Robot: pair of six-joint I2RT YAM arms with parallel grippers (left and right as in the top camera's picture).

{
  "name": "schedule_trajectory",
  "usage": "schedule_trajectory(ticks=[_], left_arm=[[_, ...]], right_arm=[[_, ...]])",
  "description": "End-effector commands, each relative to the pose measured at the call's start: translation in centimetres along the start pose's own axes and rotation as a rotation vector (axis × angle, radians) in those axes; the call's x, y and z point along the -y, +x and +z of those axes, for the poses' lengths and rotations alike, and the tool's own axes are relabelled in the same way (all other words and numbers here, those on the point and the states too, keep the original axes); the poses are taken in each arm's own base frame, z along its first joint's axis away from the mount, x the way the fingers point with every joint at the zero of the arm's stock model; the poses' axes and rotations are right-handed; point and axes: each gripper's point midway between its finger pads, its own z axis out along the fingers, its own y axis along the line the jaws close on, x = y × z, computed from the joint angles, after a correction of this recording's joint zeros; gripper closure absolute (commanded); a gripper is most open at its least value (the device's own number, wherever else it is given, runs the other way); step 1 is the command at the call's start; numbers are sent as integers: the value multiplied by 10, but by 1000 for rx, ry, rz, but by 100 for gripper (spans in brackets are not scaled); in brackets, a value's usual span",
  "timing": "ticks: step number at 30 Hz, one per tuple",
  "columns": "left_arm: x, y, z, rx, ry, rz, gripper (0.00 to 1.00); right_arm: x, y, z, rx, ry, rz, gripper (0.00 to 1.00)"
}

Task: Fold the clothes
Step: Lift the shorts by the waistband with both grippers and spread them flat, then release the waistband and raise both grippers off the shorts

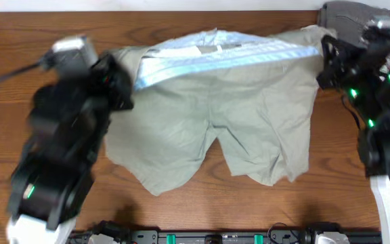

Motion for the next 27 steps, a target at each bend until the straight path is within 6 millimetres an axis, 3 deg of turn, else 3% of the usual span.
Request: schedule_trajectory(ticks=[1,13,14,15,16,17,19,22,27], left_arm=[[-15,13,39,-46,-125,22,94],[-18,99,184,-225,-218,75,94],[-19,106,196,-229,-221,75,87],[-20,112,207,-229,-225,74,51],[-23,119,220,-228,-230,72,17],[-27,126,232,-228,-237,69,2],[-35,134,249,-223,-249,62,2],[-49,141,261,-221,-272,50,2],[-55,136,250,-237,-291,30,2]], right_arm=[[14,10,36,-30,41,-2,99],[16,94,170,-125,-53,-55,99],[17,98,180,-112,-55,-66,98],[18,101,189,-92,-60,-79,93],[18,103,198,-71,-67,-85,76],[19,104,205,-48,-73,-89,51],[21,108,216,-18,-81,-95,1],[25,114,225,-6,-83,-96,1],[28,128,224,-67,-78,-85,1]])
